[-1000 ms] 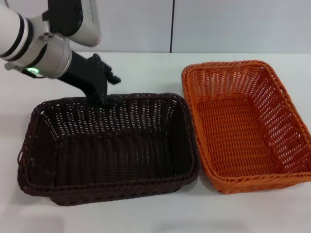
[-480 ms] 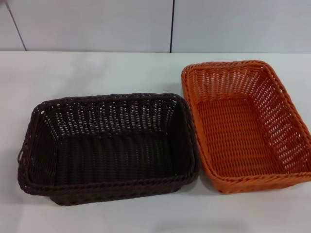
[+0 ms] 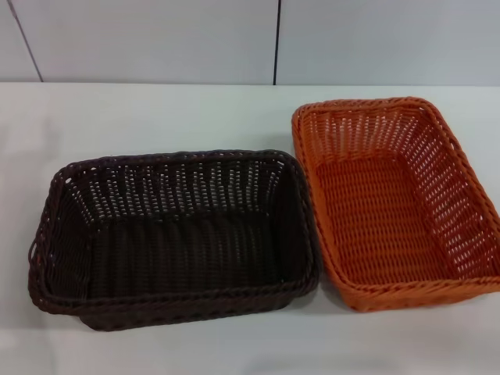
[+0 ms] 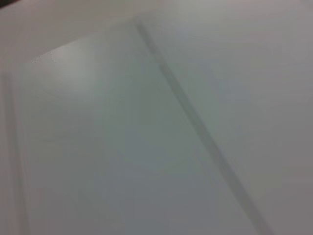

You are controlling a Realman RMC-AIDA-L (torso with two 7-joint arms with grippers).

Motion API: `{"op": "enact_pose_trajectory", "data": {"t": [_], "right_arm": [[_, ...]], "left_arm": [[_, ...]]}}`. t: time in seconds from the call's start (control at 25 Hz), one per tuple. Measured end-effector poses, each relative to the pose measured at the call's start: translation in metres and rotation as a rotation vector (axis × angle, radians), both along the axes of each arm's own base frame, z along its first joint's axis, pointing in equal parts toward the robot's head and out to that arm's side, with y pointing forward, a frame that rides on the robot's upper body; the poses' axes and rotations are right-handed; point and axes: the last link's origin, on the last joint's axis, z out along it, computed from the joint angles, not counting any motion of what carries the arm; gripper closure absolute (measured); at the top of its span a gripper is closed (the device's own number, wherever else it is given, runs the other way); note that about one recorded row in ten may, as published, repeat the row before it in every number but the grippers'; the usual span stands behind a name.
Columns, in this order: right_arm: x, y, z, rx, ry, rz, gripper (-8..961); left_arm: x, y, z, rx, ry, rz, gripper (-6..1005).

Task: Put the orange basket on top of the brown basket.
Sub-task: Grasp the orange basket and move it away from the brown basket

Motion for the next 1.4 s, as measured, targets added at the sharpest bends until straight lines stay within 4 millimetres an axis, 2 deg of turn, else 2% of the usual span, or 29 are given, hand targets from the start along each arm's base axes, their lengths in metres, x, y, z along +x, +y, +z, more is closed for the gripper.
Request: {"op": "enact_pose_trajectory", "data": {"t": [0.08,0.12,0.16,0.24,0.28,0.32,0.36,0.44,0.52,0.56,0.68,0.72,0.76,0.84,0.92,1.0,1.12,1.4], "right_arm": [[-0.014,0.018,0.001,-0.091,-0.013,0.080,193],[-0.031,0.036,0.001,-0.211,-0.024,0.157,193],[-0.031,0.036,0.001,-0.211,-0.024,0.157,193],[-0.052,0.053,0.001,-0.328,-0.071,0.220,193],[-0.062,0.059,0.000,-0.373,-0.106,0.239,193],[-0.083,0.071,-0.001,-0.477,-0.199,0.274,193],[-0.083,0.071,-0.001,-0.477,-0.199,0.274,194],[-0.102,0.079,-0.005,-0.590,-0.275,0.286,195],[-0.122,0.086,-0.011,-0.790,-0.351,0.271,196],[-0.122,0.086,-0.011,-0.790,-0.351,0.271,196],[-0.139,0.085,-0.014,-0.954,-0.464,0.215,198],[-0.146,0.083,-0.014,-1.060,-0.534,0.139,198],[-0.146,0.083,-0.014,-1.060,-0.534,0.139,198],[-0.152,0.080,-0.010,-1.169,-0.619,0.030,198],[-0.153,0.070,0.000,-1.316,-0.720,-0.080,198],[-0.154,0.066,0.004,-1.352,-0.746,-0.085,199],[-0.166,0.048,0.023,-1.457,-0.837,-0.014,199],[-0.166,0.035,0.033,-1.578,-0.940,0.014,199]], "left_arm": [[-0.031,-0.014,-0.011,0.038,-0.086,-0.033,203],[-0.056,-0.025,-0.021,0.066,-0.131,-0.059,203],[-0.056,-0.025,-0.021,0.066,-0.131,-0.059,203],[-0.087,-0.039,-0.035,0.079,-0.177,-0.063,203],[-0.097,-0.043,-0.040,0.079,-0.192,-0.064,204],[-0.116,-0.051,-0.051,0.050,-0.219,-0.042,204],[-0.116,-0.051,-0.051,0.050,-0.219,-0.042,204],[-0.129,-0.055,-0.059,0.016,-0.234,-0.010,204],[-0.142,-0.061,-0.066,-0.010,-0.238,0.036,204],[-0.144,-0.063,-0.068,-0.016,-0.241,0.045,204],[-0.148,-0.066,-0.070,-0.021,-0.251,0.061,204],[-0.152,-0.069,-0.071,-0.024,-0.258,0.078,204],[-0.152,-0.069,-0.071,-0.024,-0.258,0.078,204],[-0.157,-0.072,-0.073,-0.033,-0.267,0.095,204],[-0.161,-0.073,-0.075,-0.047,-0.276,0.108,204],[-0.162,-0.073,-0.076,-0.052,-0.279,0.112,204],[-0.165,-0.073,-0.079,-0.065,-0.293,0.127,204],[-0.167,-0.072,-0.084,-0.089,-0.307,0.146,204]]}}
